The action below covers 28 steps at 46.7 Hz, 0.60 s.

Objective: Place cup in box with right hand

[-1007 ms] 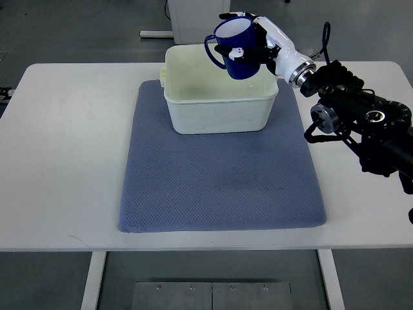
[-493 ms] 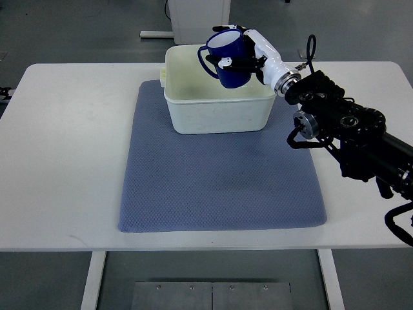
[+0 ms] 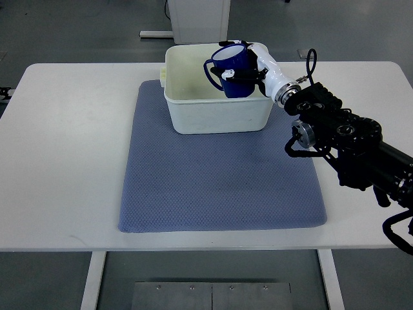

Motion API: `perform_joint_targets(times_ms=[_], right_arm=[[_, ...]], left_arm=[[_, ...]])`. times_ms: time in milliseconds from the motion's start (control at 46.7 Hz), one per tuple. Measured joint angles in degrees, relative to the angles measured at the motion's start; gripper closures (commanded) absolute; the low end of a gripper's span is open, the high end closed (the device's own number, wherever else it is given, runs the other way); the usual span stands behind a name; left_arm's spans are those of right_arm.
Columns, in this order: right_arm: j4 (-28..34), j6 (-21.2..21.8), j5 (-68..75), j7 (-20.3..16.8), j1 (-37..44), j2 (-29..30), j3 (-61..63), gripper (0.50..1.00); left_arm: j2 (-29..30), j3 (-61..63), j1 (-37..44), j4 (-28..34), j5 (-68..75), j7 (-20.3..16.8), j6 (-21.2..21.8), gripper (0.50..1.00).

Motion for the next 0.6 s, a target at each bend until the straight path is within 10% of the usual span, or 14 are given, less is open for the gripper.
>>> perform_joint_targets(times_ms=[86,600], right_arm=[[0.0,0.0,0.0,0.1,-0.1,0.0,0.1,0.515],[0.4,0.1,0.1,0.2,0.0,-0.5,0.5,0.507]], left_arm=[[0.0,0.0,0.0,0.0,0.0,0.0,0.0,0.5],[0.0,0.0,0.0,0.0,0.0,0.0,0.0,0.5]])
